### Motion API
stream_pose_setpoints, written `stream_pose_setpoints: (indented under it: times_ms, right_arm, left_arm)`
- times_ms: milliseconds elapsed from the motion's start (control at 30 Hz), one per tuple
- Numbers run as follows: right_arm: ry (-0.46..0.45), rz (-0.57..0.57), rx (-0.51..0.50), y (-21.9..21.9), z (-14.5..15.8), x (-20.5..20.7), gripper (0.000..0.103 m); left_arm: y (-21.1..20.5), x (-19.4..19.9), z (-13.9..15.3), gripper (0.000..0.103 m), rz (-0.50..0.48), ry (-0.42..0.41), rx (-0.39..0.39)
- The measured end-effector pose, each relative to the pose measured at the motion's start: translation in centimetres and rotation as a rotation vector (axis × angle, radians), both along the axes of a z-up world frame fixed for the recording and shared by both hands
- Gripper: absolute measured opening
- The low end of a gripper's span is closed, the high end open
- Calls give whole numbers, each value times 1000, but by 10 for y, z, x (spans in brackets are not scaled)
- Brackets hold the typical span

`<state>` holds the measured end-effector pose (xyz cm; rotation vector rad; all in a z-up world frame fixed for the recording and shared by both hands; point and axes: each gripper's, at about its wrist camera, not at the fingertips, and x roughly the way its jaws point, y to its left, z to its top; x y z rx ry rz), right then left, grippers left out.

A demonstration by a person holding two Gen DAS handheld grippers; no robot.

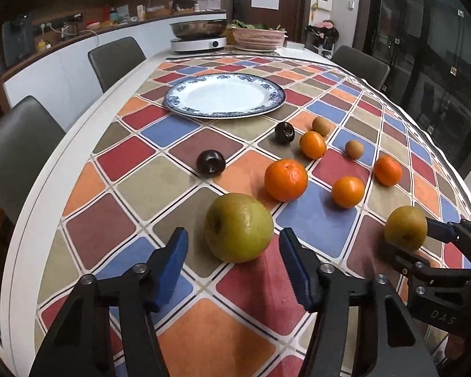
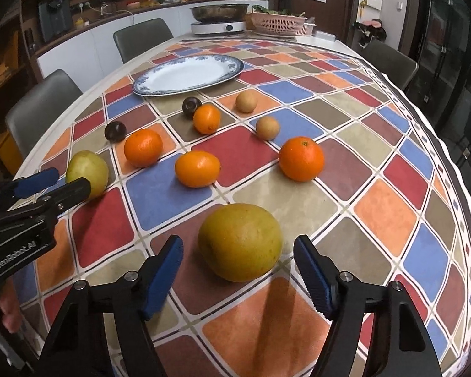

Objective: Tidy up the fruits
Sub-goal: 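Grasp the green apple with the left tool while the right tool grasps the yellow grapefruit, then carry the apple with the left tool onto the plate while the right tool places the grapefruit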

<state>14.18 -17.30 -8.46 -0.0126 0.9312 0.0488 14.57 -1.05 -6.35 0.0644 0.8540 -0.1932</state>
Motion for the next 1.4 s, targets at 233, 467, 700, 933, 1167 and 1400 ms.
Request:
stream_pose_setpoints:
  times_ms: [233,467,700,933,1167,1400]
  right_arm:
    - [25,11,-1,1,-5,4,59]
    - [33,10,7,-2,-7,7,53]
    - [26,28,3,-2,-7,7,52]
    - [16,39,16,-6,-4,8,52]
    - [-40,99,28,-5,16,11,52]
    - [-125,186,52,1,55,35,52]
  left_arm:
    - [-4,11,-6,53,-13,18,15]
    - [-8,13,-9,51,-22,13,33]
    - [-9,12,-9,50,-28,5,53]
    - [-9,3,-1,50,-26,-14,44]
    - [-10,-1,22,50,-34,-54,15]
    - [-10,12,54,50,-42,-111,-6]
